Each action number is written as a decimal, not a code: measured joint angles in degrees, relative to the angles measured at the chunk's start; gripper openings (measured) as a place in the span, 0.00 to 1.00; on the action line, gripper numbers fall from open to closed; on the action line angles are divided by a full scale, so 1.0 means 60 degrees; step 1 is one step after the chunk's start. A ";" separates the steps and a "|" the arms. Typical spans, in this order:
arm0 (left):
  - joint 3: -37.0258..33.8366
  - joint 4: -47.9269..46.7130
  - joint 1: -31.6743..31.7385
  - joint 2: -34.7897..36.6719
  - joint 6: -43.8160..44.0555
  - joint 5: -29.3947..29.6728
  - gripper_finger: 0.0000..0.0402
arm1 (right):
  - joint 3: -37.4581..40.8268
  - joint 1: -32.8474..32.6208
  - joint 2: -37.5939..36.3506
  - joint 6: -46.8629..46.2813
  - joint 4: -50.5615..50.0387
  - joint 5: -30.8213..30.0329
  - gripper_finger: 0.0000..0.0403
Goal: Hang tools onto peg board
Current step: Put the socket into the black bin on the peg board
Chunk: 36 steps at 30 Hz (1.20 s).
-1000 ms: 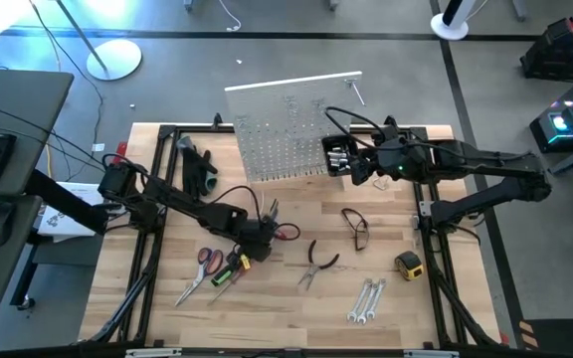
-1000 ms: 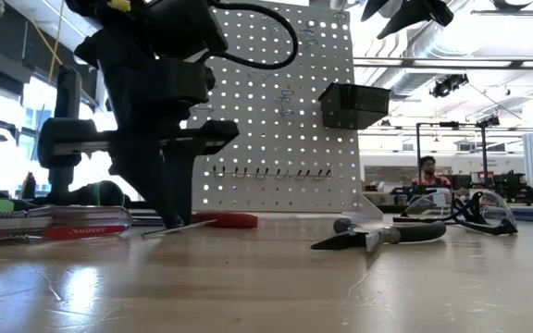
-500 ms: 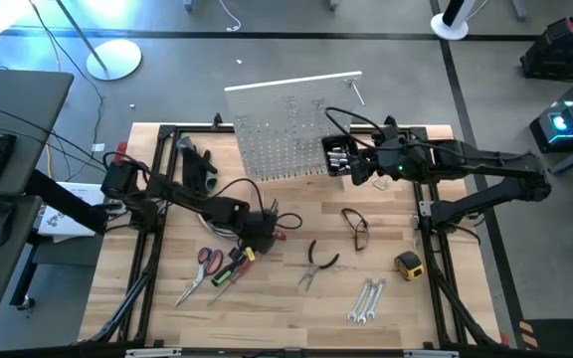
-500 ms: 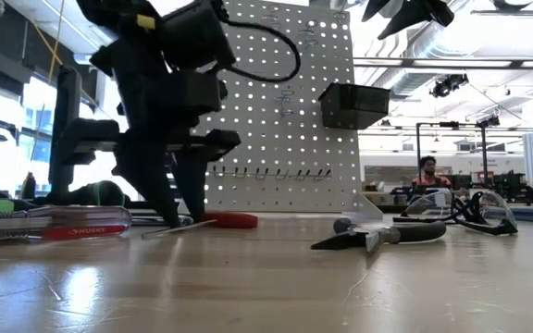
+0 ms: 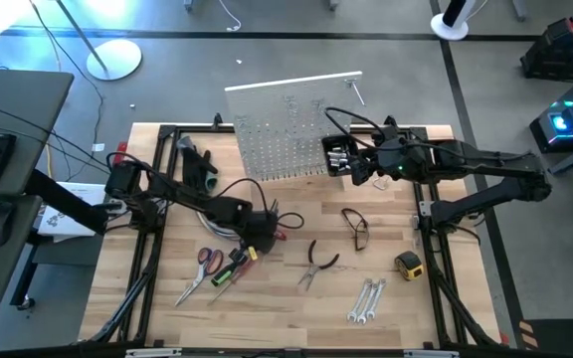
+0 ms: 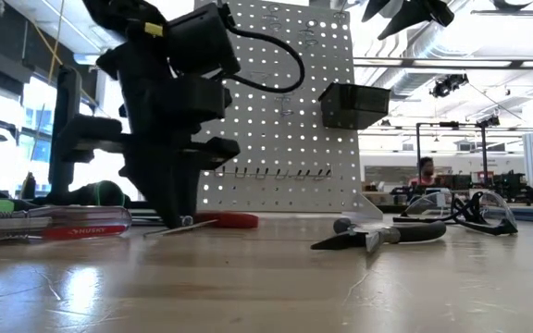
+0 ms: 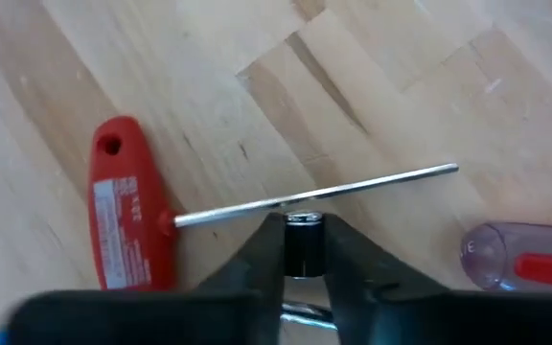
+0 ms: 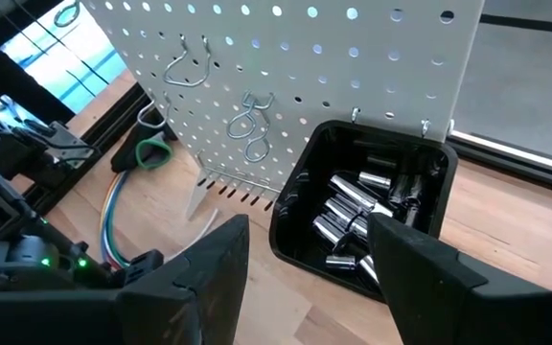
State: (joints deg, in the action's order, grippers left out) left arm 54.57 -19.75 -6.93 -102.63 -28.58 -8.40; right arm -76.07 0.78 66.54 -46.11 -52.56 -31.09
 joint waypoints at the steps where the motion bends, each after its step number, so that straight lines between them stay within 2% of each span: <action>1: 0.0103 -0.0209 0.0039 0.0063 0.0185 0.0010 0.08 | 0.0000 0.0000 -0.0001 0.0007 0.0004 0.0001 0.52; 4: 0.0466 -0.0879 0.0158 0.0390 0.0463 0.0055 0.08 | 0.0000 -0.0004 -0.0089 0.0026 0.0017 0.0003 0.52; 9: 0.1207 -0.0834 0.0463 0.1285 0.0361 0.0733 0.08 | 0.0000 -0.0004 -0.0478 0.0415 0.0326 0.0006 0.52; 15: 0.2069 0.1820 0.1111 0.1785 -0.0496 0.1499 0.08 | 0.0000 -0.0007 -0.1182 0.0785 0.1050 -0.0072 0.52; 19: 0.2980 0.3189 0.1698 0.1253 -0.0292 0.2012 0.08 | 0.0000 -0.0007 -0.1464 0.0985 0.1227 -0.0260 0.52; 24: 0.4653 0.4503 0.2374 0.0094 0.0862 0.2039 0.08 | 0.0000 -0.0007 -0.1534 0.1129 0.1228 -0.0481 0.52; 30: 0.6251 0.4483 0.2816 -0.1237 0.1576 0.2068 0.08 | 0.0000 -0.0011 -0.1504 0.1196 0.1167 -0.0471 0.52; 34: 0.6784 0.4182 0.2906 -0.1893 0.1601 0.2528 0.09 | 0.0000 -0.0011 -0.1508 0.1251 0.1162 -0.0470 0.52; 36: 0.6866 0.4139 0.2898 -0.2097 0.1650 0.2745 0.13 | 0.0000 -0.0011 -0.1508 0.1245 0.1160 -0.0426 0.52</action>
State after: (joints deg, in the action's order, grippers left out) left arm 95.77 5.09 10.45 -115.21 -18.68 8.07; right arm -76.07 0.71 57.49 -38.64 -45.60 -33.65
